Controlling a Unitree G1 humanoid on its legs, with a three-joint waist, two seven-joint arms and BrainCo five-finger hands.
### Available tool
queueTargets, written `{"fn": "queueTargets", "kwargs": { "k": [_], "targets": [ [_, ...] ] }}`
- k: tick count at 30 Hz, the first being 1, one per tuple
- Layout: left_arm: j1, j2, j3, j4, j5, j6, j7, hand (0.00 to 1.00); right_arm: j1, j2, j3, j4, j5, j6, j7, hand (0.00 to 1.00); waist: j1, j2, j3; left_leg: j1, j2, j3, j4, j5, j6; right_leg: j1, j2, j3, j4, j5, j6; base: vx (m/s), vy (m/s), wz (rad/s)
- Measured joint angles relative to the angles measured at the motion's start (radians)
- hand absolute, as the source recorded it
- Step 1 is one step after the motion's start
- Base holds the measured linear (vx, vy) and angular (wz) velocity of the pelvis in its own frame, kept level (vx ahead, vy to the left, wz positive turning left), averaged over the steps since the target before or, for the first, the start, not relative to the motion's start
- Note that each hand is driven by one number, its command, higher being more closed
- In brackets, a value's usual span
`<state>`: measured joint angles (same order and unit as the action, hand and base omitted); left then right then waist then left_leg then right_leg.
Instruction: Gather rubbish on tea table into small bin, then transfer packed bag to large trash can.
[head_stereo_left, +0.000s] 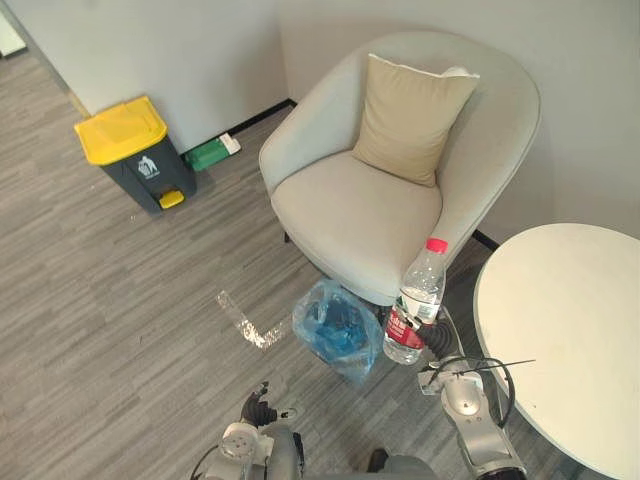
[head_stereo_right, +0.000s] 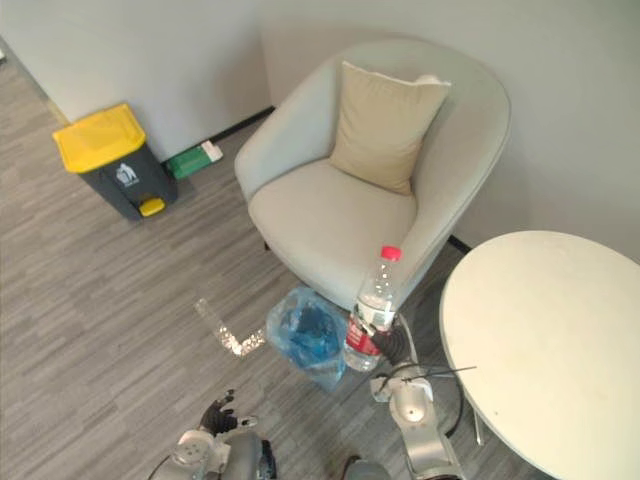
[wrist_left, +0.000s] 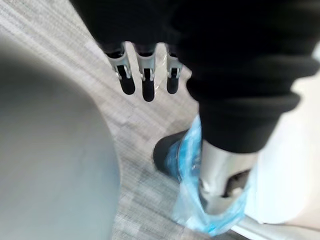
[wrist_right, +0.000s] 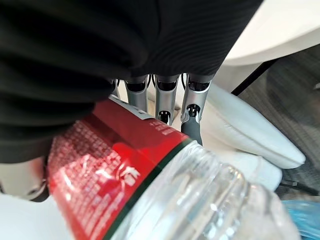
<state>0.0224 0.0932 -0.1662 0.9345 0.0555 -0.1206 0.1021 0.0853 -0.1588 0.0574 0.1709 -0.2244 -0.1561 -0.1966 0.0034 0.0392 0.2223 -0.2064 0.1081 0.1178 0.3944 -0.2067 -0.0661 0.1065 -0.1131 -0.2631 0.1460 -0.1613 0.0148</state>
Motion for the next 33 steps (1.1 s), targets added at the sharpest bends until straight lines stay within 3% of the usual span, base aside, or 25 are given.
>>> {"fn": "queueTargets", "kwargs": {
  "k": [1, 2, 5, 15, 19, 22, 27, 28, 33],
  "targets": [
    [0.008, -0.005, -0.007, -0.001, 0.001, -0.001, 0.000, 0.00, 0.001, -0.006, -0.011, 0.001, 0.000, 0.000, -0.001, 1.00, 0.000, 0.014, -0.006, 0.020, -0.010, -0.026, -0.152, 0.170, -0.004, 0.002, 0.007, 0.007, 0.012, -0.015, 0.027, 0.15, 0.188, -0.18],
    [0.004, 0.003, -0.008, -0.002, 0.000, -0.003, 0.001, 0.00, -0.004, 0.003, -0.016, 0.011, 0.000, 0.006, -0.003, 1.00, 0.000, -0.008, -0.002, 0.045, -0.031, -0.015, -0.165, 0.166, -0.005, 0.007, -0.013, 0.027, 0.014, -0.033, 0.050, 0.13, 0.164, -0.15],
    [0.001, 0.021, -0.010, 0.004, 0.011, 0.000, -0.002, 0.00, 0.004, 0.006, -0.004, 0.004, -0.001, 0.002, 0.002, 1.00, -0.004, -0.036, -0.006, 0.060, -0.065, -0.011, -0.207, 0.170, 0.002, 0.001, -0.040, 0.066, 0.000, -0.034, 0.055, 0.08, 0.091, -0.03],
    [0.002, 0.032, -0.030, 0.013, 0.024, 0.000, -0.008, 0.00, 0.003, 0.005, 0.047, 0.094, -0.019, 0.013, 0.005, 1.00, -0.005, -0.041, -0.004, 0.137, -0.073, 0.030, -0.381, 0.244, 0.001, -0.027, -0.039, 0.111, -0.006, -0.026, 0.069, 0.01, -0.007, -0.14],
    [-0.013, 0.036, -0.029, 0.005, 0.015, -0.003, -0.002, 0.00, -0.076, -0.014, 0.067, 0.153, -0.052, 0.013, -0.022, 1.00, -0.005, -0.042, 0.013, 0.022, -0.063, 0.024, -0.303, 0.240, 0.011, -0.139, -0.039, 0.117, 0.080, -0.026, 0.069, -0.05, 0.015, 0.01],
    [-0.056, 0.040, -0.027, -0.022, -0.017, -0.006, 0.012, 0.00, -0.187, -0.041, 0.076, 0.163, -0.052, 0.021, -0.046, 1.00, -0.004, -0.031, 0.089, -0.093, -0.045, 0.006, -0.159, 0.202, 0.033, -0.236, -0.038, 0.114, 0.202, -0.029, 0.071, -0.15, 0.063, 0.14],
    [-0.119, 0.055, -0.005, -0.081, -0.071, -0.025, 0.032, 0.00, -0.380, -0.110, 0.114, 0.171, -0.051, 0.021, -0.083, 1.00, 0.012, -0.023, 0.163, -0.333, -0.044, 0.005, 0.071, 0.112, 0.040, -0.450, -0.078, 0.124, 0.390, -0.139, 0.087, -0.22, 0.087, 0.02],
    [-0.139, 0.055, -0.002, -0.092, -0.083, -0.026, 0.032, 0.00, -0.412, -0.127, 0.116, 0.172, -0.051, 0.021, -0.085, 1.00, 0.012, -0.011, 0.191, -0.369, -0.043, 0.000, 0.105, 0.104, 0.037, -0.484, -0.081, 0.124, 0.428, -0.147, 0.086, -0.22, 0.069, 0.08],
    [-0.176, 0.052, 0.025, -0.141, -0.117, -0.041, 0.054, 0.00, -0.493, -0.186, 0.126, 0.171, -0.049, 0.023, -0.097, 1.00, 0.027, -0.011, 0.210, -0.530, -0.043, -0.010, 0.179, 0.104, 0.045, -0.655, -0.098, 0.125, 0.546, -0.172, 0.083, -0.15, 0.032, 0.09]
  ]
}}
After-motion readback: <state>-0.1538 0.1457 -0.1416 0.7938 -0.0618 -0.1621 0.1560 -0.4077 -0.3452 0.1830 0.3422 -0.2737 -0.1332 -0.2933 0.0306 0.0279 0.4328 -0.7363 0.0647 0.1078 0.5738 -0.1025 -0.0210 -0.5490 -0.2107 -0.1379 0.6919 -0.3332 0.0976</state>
